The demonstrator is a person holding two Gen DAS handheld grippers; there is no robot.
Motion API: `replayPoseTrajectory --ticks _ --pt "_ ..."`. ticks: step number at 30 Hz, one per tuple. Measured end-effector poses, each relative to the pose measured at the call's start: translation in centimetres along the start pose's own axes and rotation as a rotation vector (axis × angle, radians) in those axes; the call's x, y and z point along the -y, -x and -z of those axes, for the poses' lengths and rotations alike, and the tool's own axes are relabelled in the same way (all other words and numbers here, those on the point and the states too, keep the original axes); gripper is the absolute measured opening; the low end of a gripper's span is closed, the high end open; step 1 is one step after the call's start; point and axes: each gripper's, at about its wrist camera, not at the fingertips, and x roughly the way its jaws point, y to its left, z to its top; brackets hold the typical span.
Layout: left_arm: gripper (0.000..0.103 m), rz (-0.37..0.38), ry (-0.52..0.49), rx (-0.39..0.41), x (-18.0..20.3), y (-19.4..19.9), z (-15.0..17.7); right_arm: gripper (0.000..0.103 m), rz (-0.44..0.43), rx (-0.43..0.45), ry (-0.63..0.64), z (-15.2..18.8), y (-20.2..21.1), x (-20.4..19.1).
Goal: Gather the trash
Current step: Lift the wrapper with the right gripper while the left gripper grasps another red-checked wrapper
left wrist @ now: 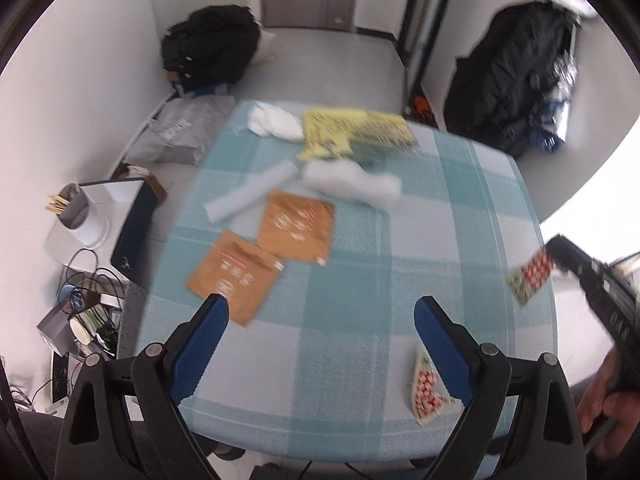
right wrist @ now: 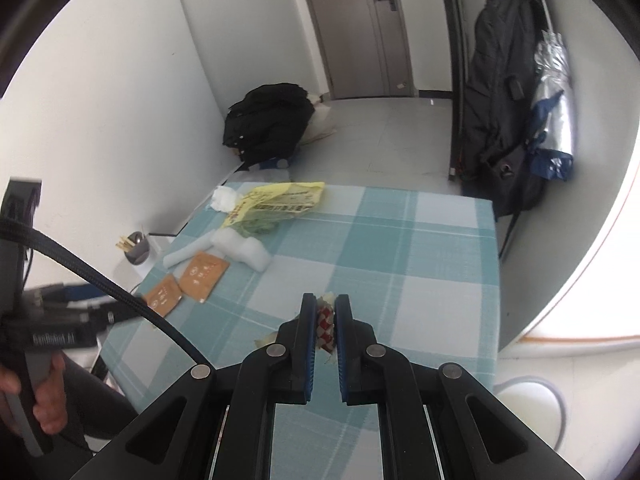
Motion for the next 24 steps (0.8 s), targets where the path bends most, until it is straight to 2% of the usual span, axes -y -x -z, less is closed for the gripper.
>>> replayPoseTrajectory --ticks 3,9,15,18,20,24 --pt "0.092 0.048 -0.049 -0.037 1.9 -0.7 1.4 0.008 0.006 -0.001 -0.026 0.0 0.1 1.0" --pt "0.092 0.085 -0.131 -0.09 4.1 -1.6 3.0 0.008 -0.001 0.007 -0.051 0.0 0.5 1.7" --pt "0.091 0.082 -0.191 -0.135 5.2 -2.3 4.0 0.008 0.0 0.02 -0.042 -0.2 1.3 1.5" --pt "0.084 0.085 -0.19 -0.16 5.2 -2.8 4.5 0.008 -0.003 0.023 -0.053 -0.3 1.4 1.7" --pt "0.074 0.096 -0.183 -0.187 5.2 -3.0 4.7 0.008 -0.009 0.023 -0.069 -0.3 1.5 2.0" --pt "0.073 0.099 -0.185 -0.187 5.5 -3.0 4.9 0.008 -0.013 0.02 -0.072 -0.2 1.7 2.2"
